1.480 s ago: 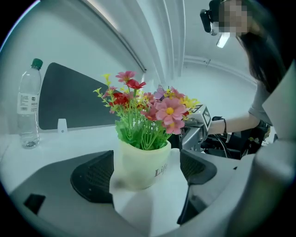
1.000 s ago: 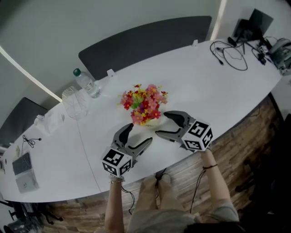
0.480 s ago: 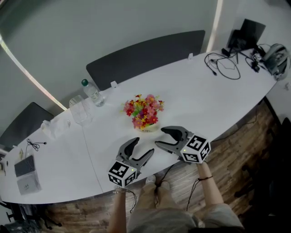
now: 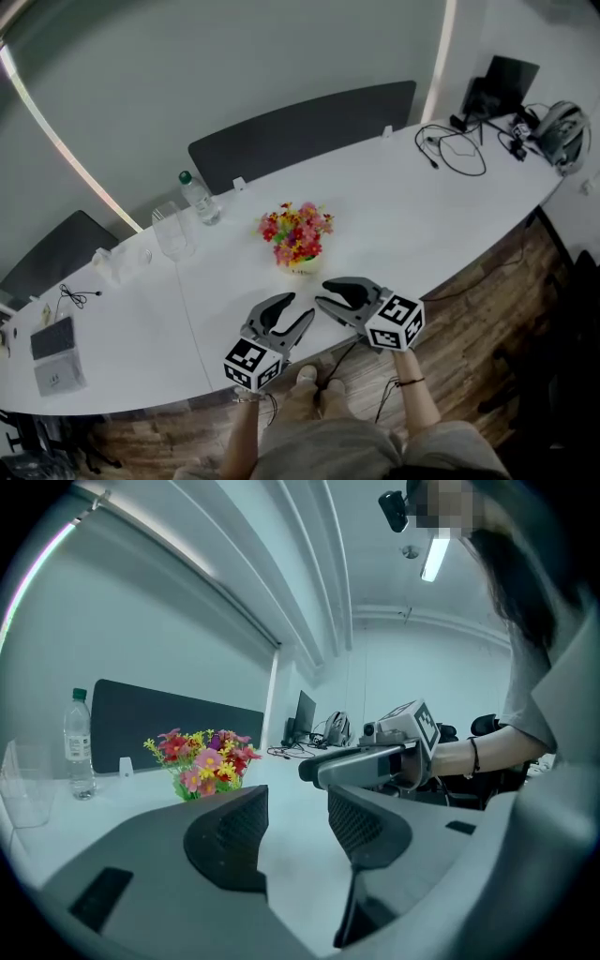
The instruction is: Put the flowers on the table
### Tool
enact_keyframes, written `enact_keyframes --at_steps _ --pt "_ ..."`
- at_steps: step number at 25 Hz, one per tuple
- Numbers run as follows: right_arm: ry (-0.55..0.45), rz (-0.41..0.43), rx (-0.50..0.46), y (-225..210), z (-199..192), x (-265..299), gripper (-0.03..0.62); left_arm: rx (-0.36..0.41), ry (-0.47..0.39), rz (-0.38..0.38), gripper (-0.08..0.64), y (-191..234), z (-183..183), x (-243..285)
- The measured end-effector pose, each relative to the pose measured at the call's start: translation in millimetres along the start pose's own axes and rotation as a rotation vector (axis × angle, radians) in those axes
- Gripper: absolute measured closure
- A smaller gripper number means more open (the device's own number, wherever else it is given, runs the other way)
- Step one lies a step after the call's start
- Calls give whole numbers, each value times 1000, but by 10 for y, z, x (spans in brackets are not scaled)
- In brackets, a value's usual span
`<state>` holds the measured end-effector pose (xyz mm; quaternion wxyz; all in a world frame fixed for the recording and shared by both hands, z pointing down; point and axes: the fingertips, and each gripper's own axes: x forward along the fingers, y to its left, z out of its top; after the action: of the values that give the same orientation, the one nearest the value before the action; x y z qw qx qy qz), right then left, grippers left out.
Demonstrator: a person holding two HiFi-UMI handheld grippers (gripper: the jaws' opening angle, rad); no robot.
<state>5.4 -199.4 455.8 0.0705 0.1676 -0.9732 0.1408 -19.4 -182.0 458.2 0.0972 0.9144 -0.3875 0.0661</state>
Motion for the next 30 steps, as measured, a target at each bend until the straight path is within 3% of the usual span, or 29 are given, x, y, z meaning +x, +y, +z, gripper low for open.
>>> enact_keyframes --at_steps 8,18,30 --pt "-43 2 15 244 47 -38 496 -20 -38 11 391 -100 87 -116" --pt "-84 -10 8 345 144 -129 545 -2 -72 -16 498 -199 224 -215" --pt "-96 21 -6 447 212 -175 566 9 -74 -53 526 -298 270 -202"
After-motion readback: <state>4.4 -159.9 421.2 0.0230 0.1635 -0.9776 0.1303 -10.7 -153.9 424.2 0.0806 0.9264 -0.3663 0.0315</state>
